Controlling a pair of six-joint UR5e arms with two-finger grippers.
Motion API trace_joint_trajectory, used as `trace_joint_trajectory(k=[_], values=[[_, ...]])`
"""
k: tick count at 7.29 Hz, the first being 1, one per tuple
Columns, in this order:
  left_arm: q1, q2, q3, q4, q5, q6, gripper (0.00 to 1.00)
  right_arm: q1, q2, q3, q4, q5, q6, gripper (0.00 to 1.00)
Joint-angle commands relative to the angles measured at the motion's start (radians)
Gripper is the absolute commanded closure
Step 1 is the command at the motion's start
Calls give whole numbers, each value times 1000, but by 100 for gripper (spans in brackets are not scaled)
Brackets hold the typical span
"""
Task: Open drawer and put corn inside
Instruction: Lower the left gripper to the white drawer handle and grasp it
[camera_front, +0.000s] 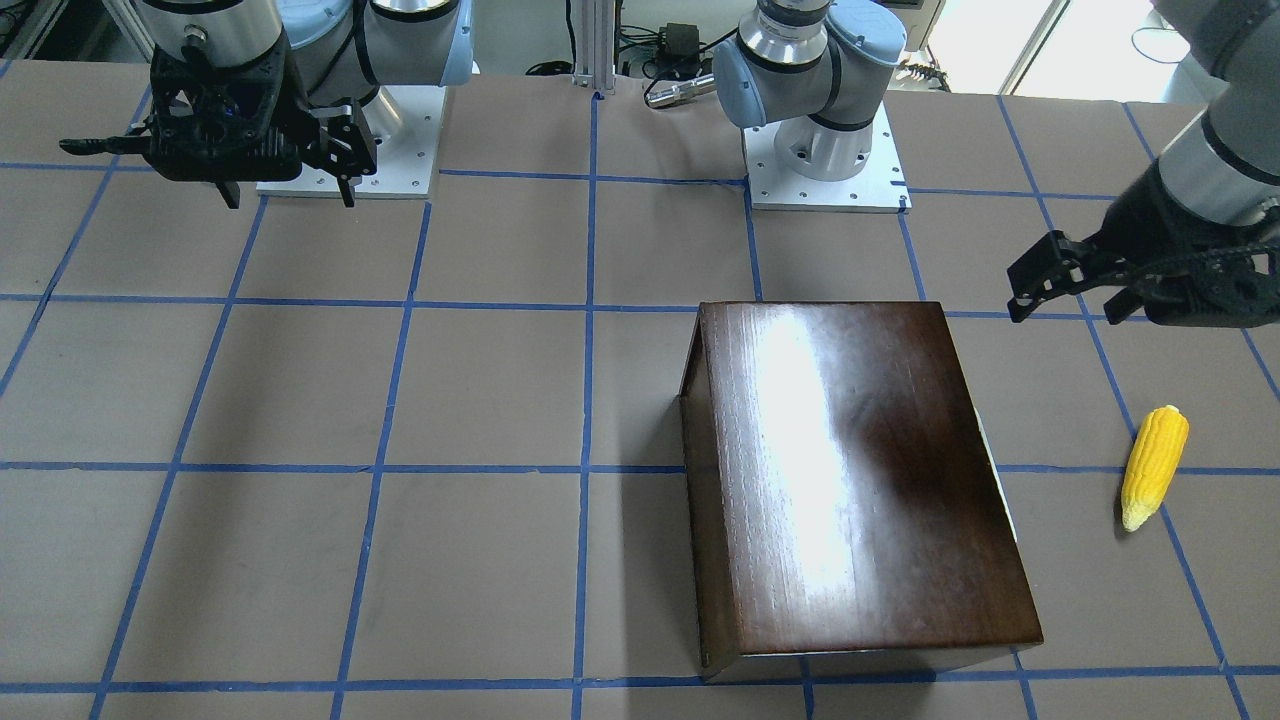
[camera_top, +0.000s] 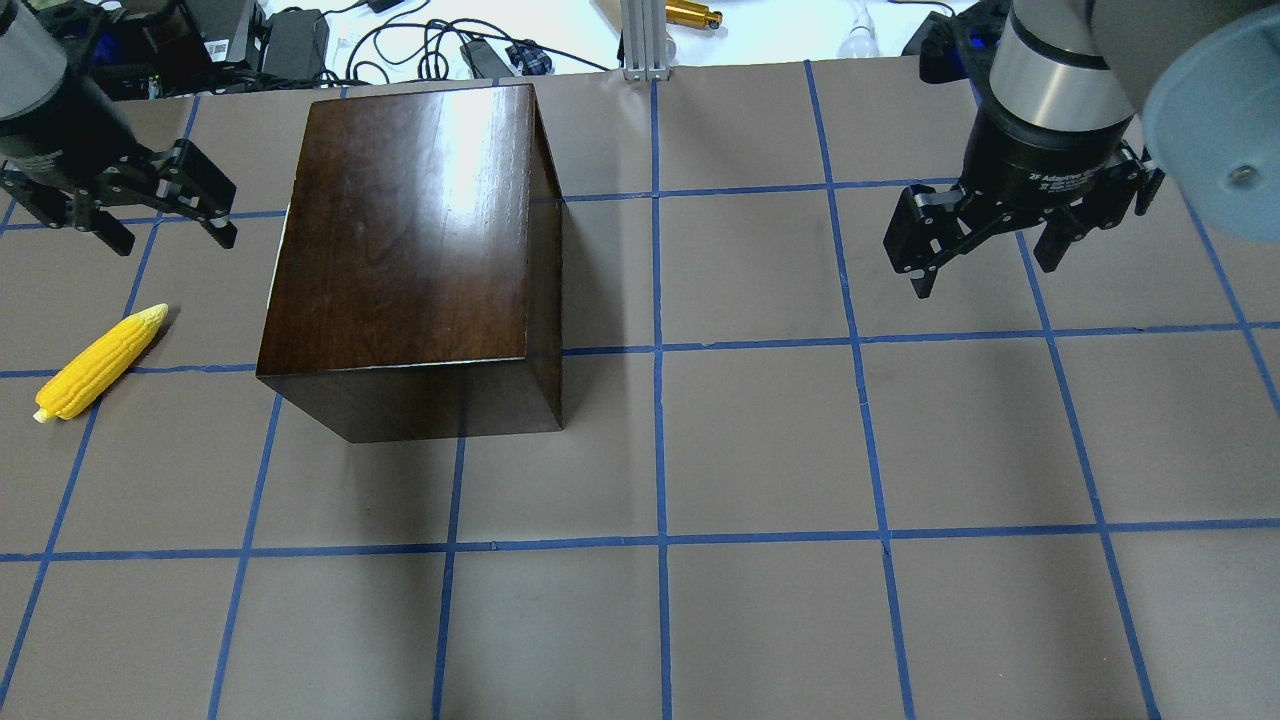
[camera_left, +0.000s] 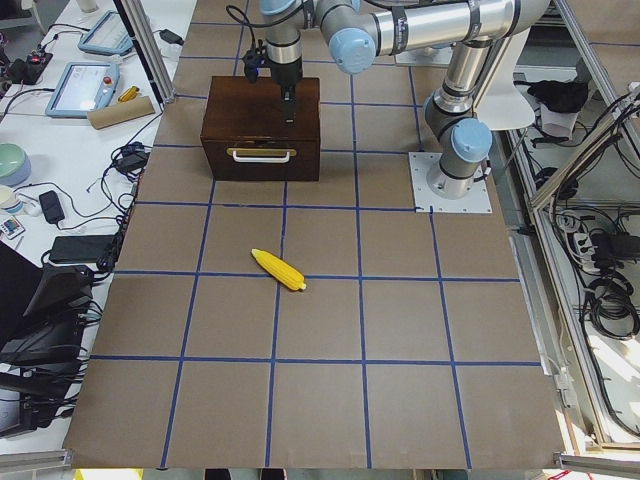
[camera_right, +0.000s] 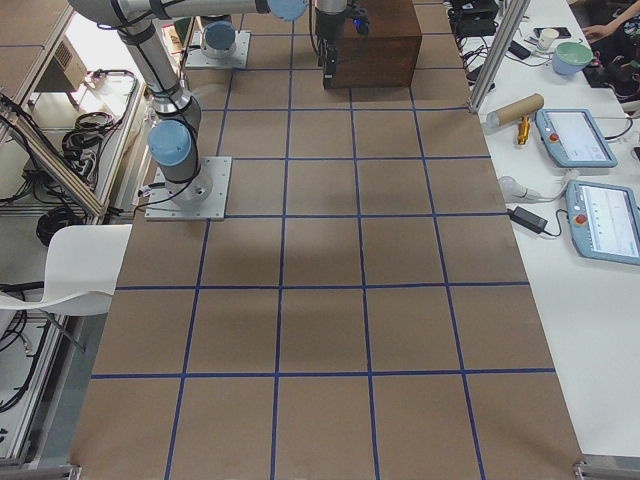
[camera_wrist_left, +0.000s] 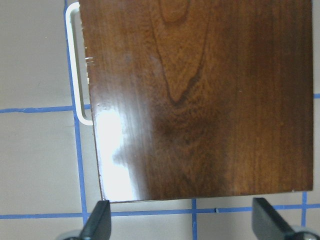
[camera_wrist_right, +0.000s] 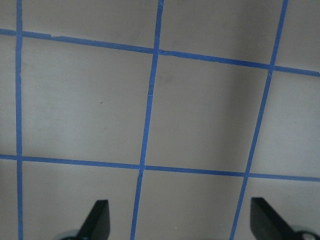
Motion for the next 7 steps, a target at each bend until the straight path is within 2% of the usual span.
trace_joint_trajectory(k=[1, 4, 7], values=[[85, -69, 18, 55, 0, 96, 0, 0, -1, 0, 0, 0, 0, 0], [86, -179, 21, 101, -9, 90, 0, 0, -1, 0, 0, 0, 0, 0], [86, -288, 11, 208, -12, 88, 0, 0, -1, 0, 0, 0, 0, 0]])
